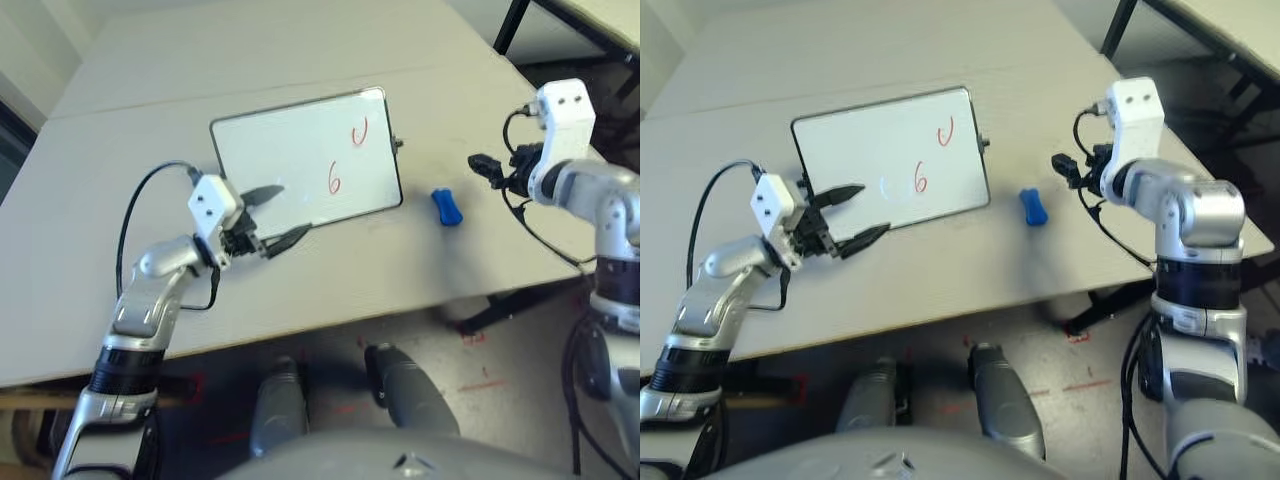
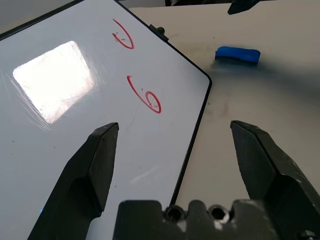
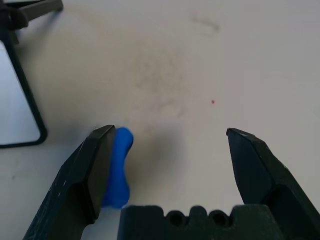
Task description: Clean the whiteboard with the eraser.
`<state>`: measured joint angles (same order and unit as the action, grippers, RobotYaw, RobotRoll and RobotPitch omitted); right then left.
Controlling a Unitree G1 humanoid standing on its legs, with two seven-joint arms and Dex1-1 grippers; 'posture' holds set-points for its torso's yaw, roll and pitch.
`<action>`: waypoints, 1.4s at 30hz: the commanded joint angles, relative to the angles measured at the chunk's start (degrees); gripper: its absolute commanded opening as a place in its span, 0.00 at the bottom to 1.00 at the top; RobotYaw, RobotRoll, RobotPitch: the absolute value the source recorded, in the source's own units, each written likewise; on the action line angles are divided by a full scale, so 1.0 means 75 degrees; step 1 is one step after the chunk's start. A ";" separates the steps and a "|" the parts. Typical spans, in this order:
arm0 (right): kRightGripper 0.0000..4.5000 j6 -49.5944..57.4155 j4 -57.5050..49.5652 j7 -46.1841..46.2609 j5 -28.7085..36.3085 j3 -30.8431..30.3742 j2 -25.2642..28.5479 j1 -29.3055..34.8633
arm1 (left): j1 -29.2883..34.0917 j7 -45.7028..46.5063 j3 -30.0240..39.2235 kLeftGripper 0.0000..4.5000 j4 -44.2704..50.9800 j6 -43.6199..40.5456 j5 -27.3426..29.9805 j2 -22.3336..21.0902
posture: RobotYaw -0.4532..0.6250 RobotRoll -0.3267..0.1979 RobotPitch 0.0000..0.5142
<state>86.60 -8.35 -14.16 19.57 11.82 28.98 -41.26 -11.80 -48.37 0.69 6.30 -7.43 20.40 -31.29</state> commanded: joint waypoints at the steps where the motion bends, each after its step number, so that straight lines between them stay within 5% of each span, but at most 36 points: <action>1: 1.00 0.0785 -0.0272 0.0201 0.0148 -0.0180 -0.0277 -0.0056 | 0.0067 -0.0051 -0.0148 1.00 -0.0112 0.0161 -0.0176 0.0068 | 0.20 0.62 0.25; 32: 1.00 0.0260 0.0605 0.0865 -0.0613 -0.0424 -0.1224 0.0783 | 0.0074 0.0016 -0.0306 1.00 -0.0052 0.0271 -0.0424 0.0149 | 0.22 0.62 0.27; 35: 0.85 0.0195 0.0595 0.0853 -0.0641 -0.0492 -0.1216 0.0822 | 0.0040 0.0004 -0.0318 1.00 -0.0073 0.0273 -0.0435 0.0148 | 0.21 0.62 0.26; 42: 0.29 -0.0296 0.0415 0.0406 -0.0608 -0.1117 -0.0829 0.0919 | -0.0026 -0.0023 -0.0266 1.00 -0.0153 0.0258 -0.0438 0.0105 | 0.21 0.62 0.26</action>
<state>84.47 -5.44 -9.75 14.37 5.54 22.57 -35.58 -12.17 -48.19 -1.09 5.87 -5.60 17.86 -30.02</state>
